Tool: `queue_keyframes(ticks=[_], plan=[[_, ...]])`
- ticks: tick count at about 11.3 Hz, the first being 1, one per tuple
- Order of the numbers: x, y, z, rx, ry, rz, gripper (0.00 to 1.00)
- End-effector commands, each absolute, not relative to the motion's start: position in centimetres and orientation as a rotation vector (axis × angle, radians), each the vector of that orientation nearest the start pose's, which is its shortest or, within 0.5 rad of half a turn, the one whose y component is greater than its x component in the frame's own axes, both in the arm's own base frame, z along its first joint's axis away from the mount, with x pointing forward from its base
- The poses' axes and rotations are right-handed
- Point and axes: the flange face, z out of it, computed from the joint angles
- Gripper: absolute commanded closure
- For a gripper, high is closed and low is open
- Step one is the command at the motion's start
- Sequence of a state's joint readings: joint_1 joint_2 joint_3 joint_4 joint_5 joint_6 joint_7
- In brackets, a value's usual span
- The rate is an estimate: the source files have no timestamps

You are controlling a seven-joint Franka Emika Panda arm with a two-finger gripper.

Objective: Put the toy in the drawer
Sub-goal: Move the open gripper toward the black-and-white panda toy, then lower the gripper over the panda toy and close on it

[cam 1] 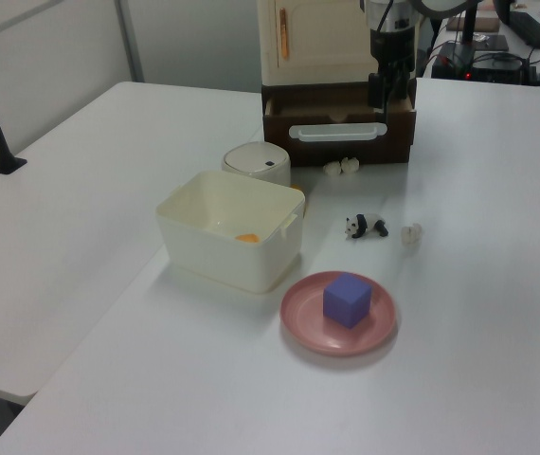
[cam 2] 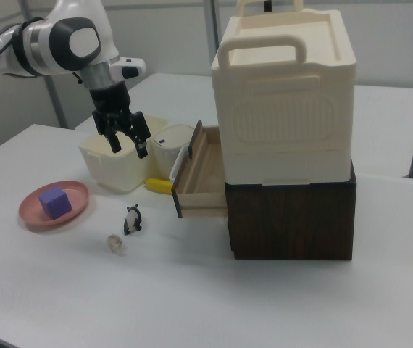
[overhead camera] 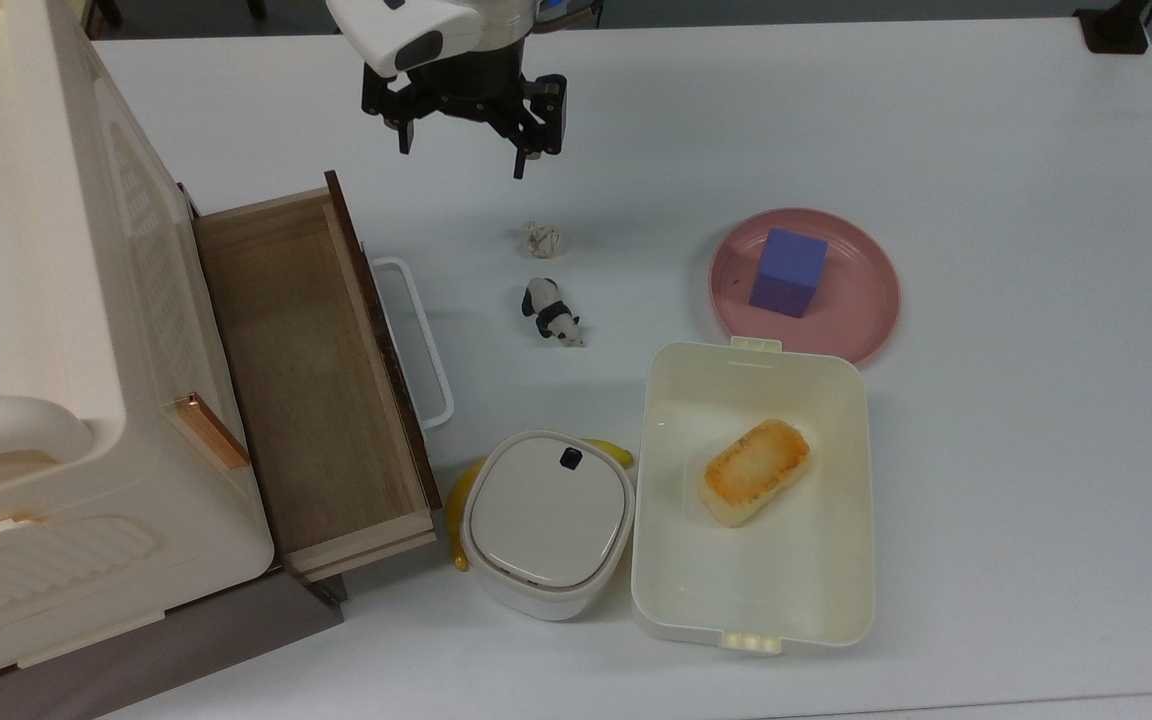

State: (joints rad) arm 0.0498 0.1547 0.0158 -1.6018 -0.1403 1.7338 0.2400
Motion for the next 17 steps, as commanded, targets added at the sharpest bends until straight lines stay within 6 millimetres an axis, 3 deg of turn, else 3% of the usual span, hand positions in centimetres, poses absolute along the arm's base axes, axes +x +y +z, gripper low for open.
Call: queue_keyframes(ticks=[1, 7, 9, 10, 14, 17], plan=[[60.8, 2.5, 52.0, -3.204, 0.048, 0.084, 0.0], [61.0, 2.8, 51.3, -3.203, 0.009, 0.099, 0.0], [61.6, 3.8, 48.9, -3.202, -0.064, 0.161, 0.0], [62.1, 5.3, 47.6, -3.203, -0.106, 0.163, 0.0], [63.9, 9.8, 40.1, -3.208, -0.208, 0.232, 0.0], [64.6, 10.9, 36.1, -3.218, -0.251, 0.262, 0.07]])
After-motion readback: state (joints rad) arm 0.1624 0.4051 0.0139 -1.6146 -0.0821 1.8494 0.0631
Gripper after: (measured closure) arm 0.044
